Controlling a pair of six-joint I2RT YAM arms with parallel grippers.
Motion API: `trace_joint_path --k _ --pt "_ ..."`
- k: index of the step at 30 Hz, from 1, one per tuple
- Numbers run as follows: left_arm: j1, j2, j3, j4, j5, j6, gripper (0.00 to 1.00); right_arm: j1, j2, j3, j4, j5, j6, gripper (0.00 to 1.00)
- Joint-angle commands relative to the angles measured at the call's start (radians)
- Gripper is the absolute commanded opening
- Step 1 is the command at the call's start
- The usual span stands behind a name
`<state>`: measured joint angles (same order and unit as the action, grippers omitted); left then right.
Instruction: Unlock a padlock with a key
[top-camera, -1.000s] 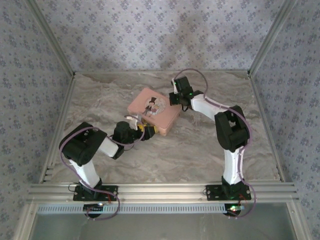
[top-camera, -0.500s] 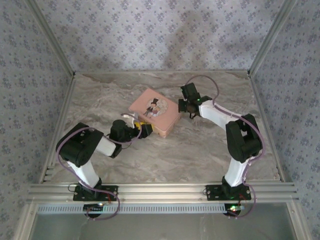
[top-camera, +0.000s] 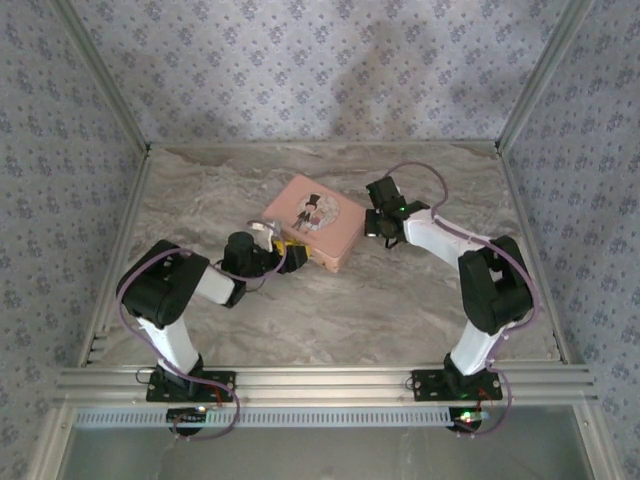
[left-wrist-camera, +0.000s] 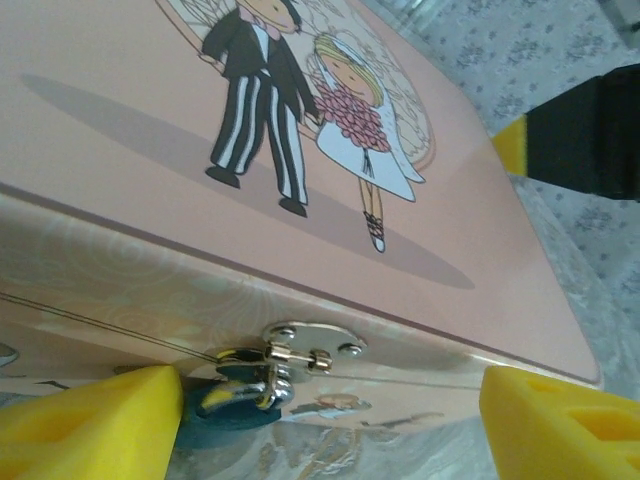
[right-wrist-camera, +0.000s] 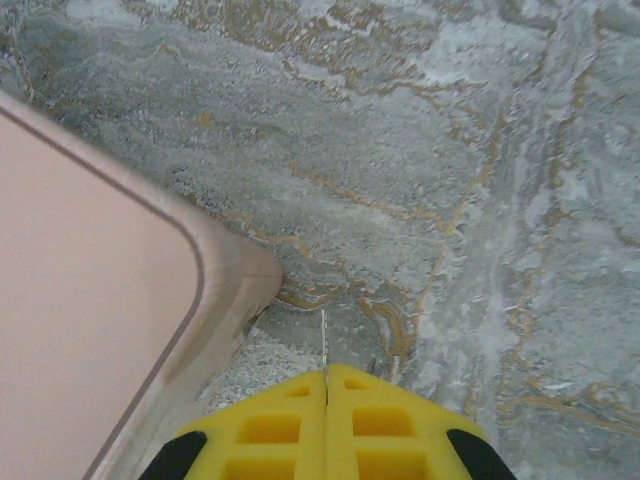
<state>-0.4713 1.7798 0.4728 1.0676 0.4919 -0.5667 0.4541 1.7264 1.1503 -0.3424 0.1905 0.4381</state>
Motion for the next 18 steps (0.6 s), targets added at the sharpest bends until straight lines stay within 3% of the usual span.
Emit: trace_joint_path --k 1,13,18 --pt "-0.010 0.018 0.032 -0.004 0.116 0.011 0.75 0.003 0.044 0.006 0.020 -0.029 0.048 0.00" --pt "-0.037 0.106 0.086 0.023 0.179 -0.021 0.71 -0.023 0.098 0.079 0.057 -0.069 0.028 0.00" --pt "-0.051 0.129 0.058 0.074 0.120 -0.021 0.79 -0.025 0.107 0.091 0.061 -0.086 0.017 0.00"
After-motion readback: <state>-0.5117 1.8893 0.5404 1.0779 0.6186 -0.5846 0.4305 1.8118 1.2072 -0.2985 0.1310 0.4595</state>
